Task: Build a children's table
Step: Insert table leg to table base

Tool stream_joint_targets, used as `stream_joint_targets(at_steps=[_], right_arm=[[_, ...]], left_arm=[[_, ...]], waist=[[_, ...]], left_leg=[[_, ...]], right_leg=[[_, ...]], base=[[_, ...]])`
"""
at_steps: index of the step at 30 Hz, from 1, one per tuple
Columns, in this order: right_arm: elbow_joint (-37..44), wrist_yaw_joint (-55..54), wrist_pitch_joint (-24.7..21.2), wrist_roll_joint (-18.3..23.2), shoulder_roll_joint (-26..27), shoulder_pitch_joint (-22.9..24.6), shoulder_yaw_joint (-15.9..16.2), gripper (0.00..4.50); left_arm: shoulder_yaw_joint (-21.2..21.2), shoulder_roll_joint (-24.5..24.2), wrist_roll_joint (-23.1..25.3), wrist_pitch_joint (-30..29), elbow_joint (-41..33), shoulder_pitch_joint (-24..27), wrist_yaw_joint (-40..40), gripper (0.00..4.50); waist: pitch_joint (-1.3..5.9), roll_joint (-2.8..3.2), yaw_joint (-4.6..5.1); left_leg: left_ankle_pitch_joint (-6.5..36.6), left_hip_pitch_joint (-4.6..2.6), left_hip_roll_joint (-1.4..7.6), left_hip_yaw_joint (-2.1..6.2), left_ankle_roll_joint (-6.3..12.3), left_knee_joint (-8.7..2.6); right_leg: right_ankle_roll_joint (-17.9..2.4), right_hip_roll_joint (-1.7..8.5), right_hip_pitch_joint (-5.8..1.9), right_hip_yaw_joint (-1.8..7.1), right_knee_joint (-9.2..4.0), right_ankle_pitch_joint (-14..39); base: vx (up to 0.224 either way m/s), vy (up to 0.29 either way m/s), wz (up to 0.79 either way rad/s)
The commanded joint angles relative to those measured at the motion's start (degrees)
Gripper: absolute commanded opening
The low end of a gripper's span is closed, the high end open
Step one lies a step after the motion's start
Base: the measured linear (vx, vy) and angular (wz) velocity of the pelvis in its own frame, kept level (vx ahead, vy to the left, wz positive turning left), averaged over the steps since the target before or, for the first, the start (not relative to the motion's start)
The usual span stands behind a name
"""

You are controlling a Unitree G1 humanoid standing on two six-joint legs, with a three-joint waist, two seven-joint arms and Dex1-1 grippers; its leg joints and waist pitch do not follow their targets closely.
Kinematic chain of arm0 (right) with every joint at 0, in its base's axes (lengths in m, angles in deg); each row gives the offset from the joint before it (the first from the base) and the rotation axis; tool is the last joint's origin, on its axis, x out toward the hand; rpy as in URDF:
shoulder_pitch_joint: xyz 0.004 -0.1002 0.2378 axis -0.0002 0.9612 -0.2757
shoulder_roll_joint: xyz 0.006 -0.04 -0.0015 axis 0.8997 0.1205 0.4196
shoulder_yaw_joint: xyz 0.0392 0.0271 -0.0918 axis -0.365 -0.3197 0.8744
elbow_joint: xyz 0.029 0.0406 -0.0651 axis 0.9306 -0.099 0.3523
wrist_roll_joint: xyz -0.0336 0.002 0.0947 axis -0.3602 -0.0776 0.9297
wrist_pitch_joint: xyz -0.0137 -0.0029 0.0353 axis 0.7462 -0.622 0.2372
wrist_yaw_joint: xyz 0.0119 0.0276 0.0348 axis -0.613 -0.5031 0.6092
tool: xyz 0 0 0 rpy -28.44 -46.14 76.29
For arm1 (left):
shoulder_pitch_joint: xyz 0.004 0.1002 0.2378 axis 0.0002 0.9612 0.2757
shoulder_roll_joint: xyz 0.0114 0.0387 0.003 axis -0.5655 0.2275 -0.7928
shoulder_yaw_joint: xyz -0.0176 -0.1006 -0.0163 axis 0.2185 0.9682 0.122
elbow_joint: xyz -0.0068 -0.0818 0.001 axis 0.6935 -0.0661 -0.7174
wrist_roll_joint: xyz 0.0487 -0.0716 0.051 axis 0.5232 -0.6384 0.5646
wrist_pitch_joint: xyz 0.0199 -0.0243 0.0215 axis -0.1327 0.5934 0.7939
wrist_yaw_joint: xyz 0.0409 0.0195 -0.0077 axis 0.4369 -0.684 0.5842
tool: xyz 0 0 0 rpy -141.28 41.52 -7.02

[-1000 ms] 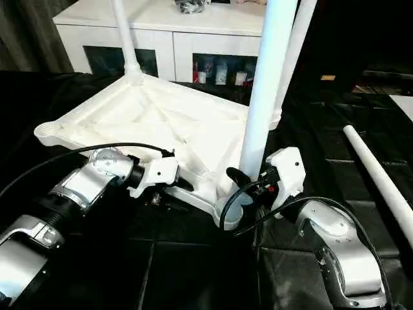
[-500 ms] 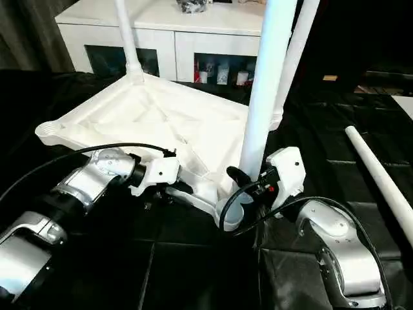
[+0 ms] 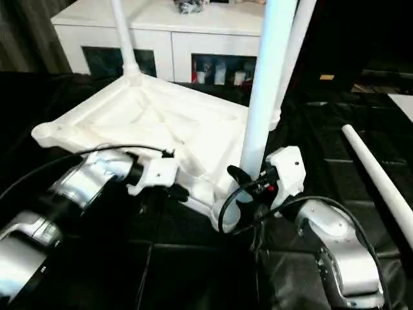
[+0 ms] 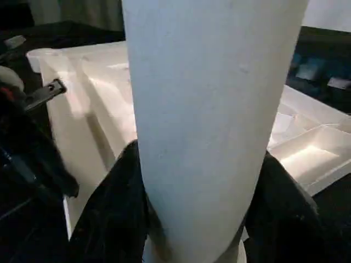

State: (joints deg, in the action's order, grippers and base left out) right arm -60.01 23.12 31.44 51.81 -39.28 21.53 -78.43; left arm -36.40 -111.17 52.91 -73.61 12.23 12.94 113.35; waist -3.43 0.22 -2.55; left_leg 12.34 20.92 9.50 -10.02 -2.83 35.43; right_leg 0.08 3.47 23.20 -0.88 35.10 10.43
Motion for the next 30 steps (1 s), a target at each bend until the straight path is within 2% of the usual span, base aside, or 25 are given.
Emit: stream_joint_targets(at_steps=[1, 2, 4, 6, 7, 8, 9, 12, 15, 18, 19, 20, 21, 22, 23, 24, 25, 26, 27, 29, 30], right_arm=[[1.1, -1.4, -0.1, 0.9, 0.5, -0.4, -1.5, 1.88], [1.1, -1.5, -0.2, 1.0, 0.6, -0.4, -1.6, 1.88], [1.1, -2.3, -0.9, 1.7, 1.3, -0.7, -2.2, 1.88], [1.0, -2.4, -1.0, 1.9, 1.5, -0.9, -2.3, 1.88], [0.4, -2.5, -0.5, 1.3, 1.6, -1.3, -2.2, 1.88], [0.4, -2.5, -0.5, 1.3, 1.6, -1.3, -2.2, 1.88], [0.2, -2.7, -0.4, 1.1, 1.7, -1.4, -2.1, 1.88], [-0.1, -3.1, -0.2, 1.2, 2.1, -1.7, -2.2, 1.88], [-0.4, -3.3, -0.1, 1.2, 2.1, -1.8, -2.0, 1.88], [-0.7, -3.1, 0.0, 1.2, 2.2, -2.1, -1.7, 1.88], [-0.7, -3.0, 0.0, 1.3, 2.2, -2.3, -1.7, 1.88], [-0.7, -3.0, 0.0, 1.3, 2.2, -2.3, -1.7, 1.88], [-0.6, -3.0, 0.0, 1.3, 2.1, -2.4, -1.7, 1.88], [-0.5, -2.9, 0.0, 1.4, 2.1, -2.4, -1.7, 1.88], [-0.3, -2.8, 0.0, 1.4, 2.0, -2.3, -1.8, 1.88], [-0.2, -2.7, 0.1, 1.5, 1.9, -2.2, -1.8, 1.88], [0.0, -2.4, 0.2, 1.5, 1.8, -1.9, -1.8, 1.88], [0.0, -2.4, 0.2, 1.5, 1.8, -1.9, -1.8, 1.88], [0.4, -2.0, 0.4, 1.6, 1.5, -1.7, -1.7, 1.88], [0.6, -1.8, 0.5, 1.7, 1.4, -1.6, -1.6, 1.88], [0.8, -1.7, 0.5, 1.8, 1.3, -1.5, -1.6, 1.88]], left_arm=[[-1.4, -1.8, 3.1, -4.3, -1.7, 3.9, -1.1, 0.08], [-1.2, -1.9, 3.1, -4.9, -2.4, 4.3, -1.3, 0.04], [0.8, -2.7, 2.3, -11.1, -8.1, 7.6, -3.1, 0.01], [1.9, -3.1, 1.8, -15.0, -11.7, 9.4, -4.1, 0.01], [3.3, -3.4, 1.3, -21.2, -18.0, 12.5, -5.7, 0.01], [3.3, -3.4, 1.3, -21.2, -18.0, 12.5, -5.7, 0.01], [3.9, -3.4, 1.2, -23.5, -20.3, 13.8, -6.6, 0.01], [4.6, -3.7, 1.8, -26.5, -24.4, 15.9, -8.8, 0.01], [4.2, -4.0, 1.3, -23.1, -26.3, 17.1, -8.6, 0.01], [3.1, -4.2, 0.5, -18.9, -26.7, 16.6, -6.5, 0.01], [2.8, -3.9, 0.7, -16.9, -25.8, 15.2, -6.4, 0.01], [2.8, -3.9, 0.7, -16.9, -25.8, 15.2, -6.4, 0.01], [2.7, -3.7, 0.6, -16.6, -25.6, 14.6, -6.3, 0.01], [3.0, -3.4, -0.1, -16.4, -25.4, 13.8, -6.0, 0.21], [3.3, -3.0, -1.3, -15.8, -24.7, 12.6, -4.7, 0.21], [3.6, -2.7, -1.9, -15.9, -24.2, 11.9, -4.3, 0.21], [3.4, -2.6, -2.6, -13.6, -22.8, 10.4, -2.5, 0.21], [3.4, -2.6, -2.6, -13.6, -22.8, 10.4, -2.5, 0.36], [3.0, -2.4, -3.0, -9.9, -19.3, 7.3, 0.2, 0.52], [2.7, -2.3, -3.3, -8.1, -16.7, 5.3, 2.5, 0.58], [2.3, -2.4, -3.5, -6.8, -15.2, 4.2, 4.2, 0.58]], waist=[[3.46, -0.09, -0.16], [3.46, -0.09, -0.16], [3.21, 0.13, 0.11], [3.11, -0.04, 0.36], [2.97, 0.08, 0.53], [2.97, 0.08, 0.53], [2.77, 0.02, 0.7], [2.95, -0.12, 0.67], [3.06, -0.47, 0.46], [3.27, -0.36, 0.33], [3.34, 0.02, 0.28], [3.5, -0.05, 0.29], [3.57, -0.05, 0.24], [3.57, -0.05, 0.24], [3.74, 0.23, 0.12], [3.78, 0.29, 0.06], [3.79, 0.21, -0.06], [3.73, 0.46, -0.2], [3.72, 0.4, -0.37], [3.71, 0.4, -0.47], [3.65, 0.68, -0.6]], left_leg=[[9.9, -0.52, 3.58, 1.2, 1.23, -5.12], [9.9, -0.52, 3.58, 1.2, 1.23, -5.12], [11.6, -0.56, 3.63, 1.27, 0.52, -5.38], [13.7, -0.72, 3.55, 1.28, 0.04, -5.42], [14.8, -0.66, 3.48, 1.37, -0.44, -5.6], [14.8, -0.66, 3.48, 1.37, -0.44, -5.6], [15.9, -0.55, 3.38, 1.5, -0.71, -5.81], [14.8, -0.69, 3.21, 1.39, -0.26, -5.68], [13.3, -0.58, 3.05, 1.28, 0.36, -5.68], [11.0, -0.49, 3.09, 1.23, 0.74, -5.66], [10.3, -0.52, 3.03, 1.21, 0.93, -5.62], [9.7, -0.65, 3.04, 1.13, 0.96, -5.5], [8.4, -0.48, 3.04, 1.12, 1.17, -5.43], [8.4, -0.48, 3.04, 1.12, 1.17, -5.43], [7.0, -0.7, 2.99, 0.98, 1.46, -5.23], [6.7, -0.69, 3.0, 1.0, 1.56, -5.23], [6.2, -0.71, 3.0, 0.9, 1.82, -5.15], [6.2, -0.65, 2.93, 0.99, 2.01, -5.14], [7.3, -0.8, 2.77, 0.82, 1.93, -5.12], [8.0, -0.75, 2.83, 0.84, 1.51, -5.19], [8.6, -0.77, 2.96, 0.97, 1.03, -5.25]], right_leg=[[-15.4, 4.65, -2.9, 2.18, -3.57, 6.2], [-15.4, 4.65, -2.9, 2.18, -3.57, 6.2], [-15.1, 4.69, -2.83, 2.19, -3.7, 9.4], [-14.3, 4.63, -2.65, 2.19, -4.1, 13.4], [-13.1, 4.52, -2.5, 2.22, -4.31, 16.3], [-13.1, 4.52, -2.5, 2.22, -4.31, 16.3], [-11.7, 4.44, -2.41, 2.2, -4.74, 19.6], [-10.9, 4.32, -2.21, 2.34, -5.0, 19.6], [-10.2, 4.16, -2.22, 2.34, -5.03, 18.9], [-10.6, 4.03, -2.35, 2.29, -4.71, 15.1], [-11.1, 3.9, -2.28, 2.22, -4.59, 13.1], [-11.7, 3.82, -2.35, 2.19, -4.3, 10.6], [-12.5, 3.89, -2.59, 2.16, -3.99, 7.8], [-12.5, 3.89, -2.59, 2.16, -3.99, 7.8], [-13.5, 3.8, -2.56, 2.12, -3.72, 4.5], [-13.8, 3.84, -2.66, 2.11, -3.59, 3.6], [-14.4, 3.85, -2.68, 2.09, -3.49, 2.3], [-14.5, 3.91, -2.71, 2.08, -3.58, 2.4], [-14.4, 3.8, -2.66, 2.1, -3.81, 3.5], [-14.4, 3.95, -2.83, 2.16, -3.78, 4.1], [-14.4, 4.12, -2.89, 2.18, -3.73, 4.8]], base=[[0.0, 0.0, 0.0], [0.0, 0.0, 0.0], [0.0, 0.0, 0.0], [0.0, 0.0, 0.0], [0.0, 0.0, 0.0], [0.0, 0.0, 0.0], [0.0, 0.0, 0.0], [0.0, 0.0, 0.0], [0.0, 0.0, 0.0], [0.0, 0.0, 0.0], [0.0, 0.0, 0.0], [0.0, 0.0, 0.0], [0.0, 0.0, 0.0], [0.0, 0.0, 0.0], [0.0, 0.0, 0.0], [0.0, 0.0, 0.0], [0.0, 0.0, 0.0], [0.0, 0.0, 0.0], [0.0, 0.0, 0.0], [0.0, 0.0, 0.0], [0.0, 0.0, 0.0]])
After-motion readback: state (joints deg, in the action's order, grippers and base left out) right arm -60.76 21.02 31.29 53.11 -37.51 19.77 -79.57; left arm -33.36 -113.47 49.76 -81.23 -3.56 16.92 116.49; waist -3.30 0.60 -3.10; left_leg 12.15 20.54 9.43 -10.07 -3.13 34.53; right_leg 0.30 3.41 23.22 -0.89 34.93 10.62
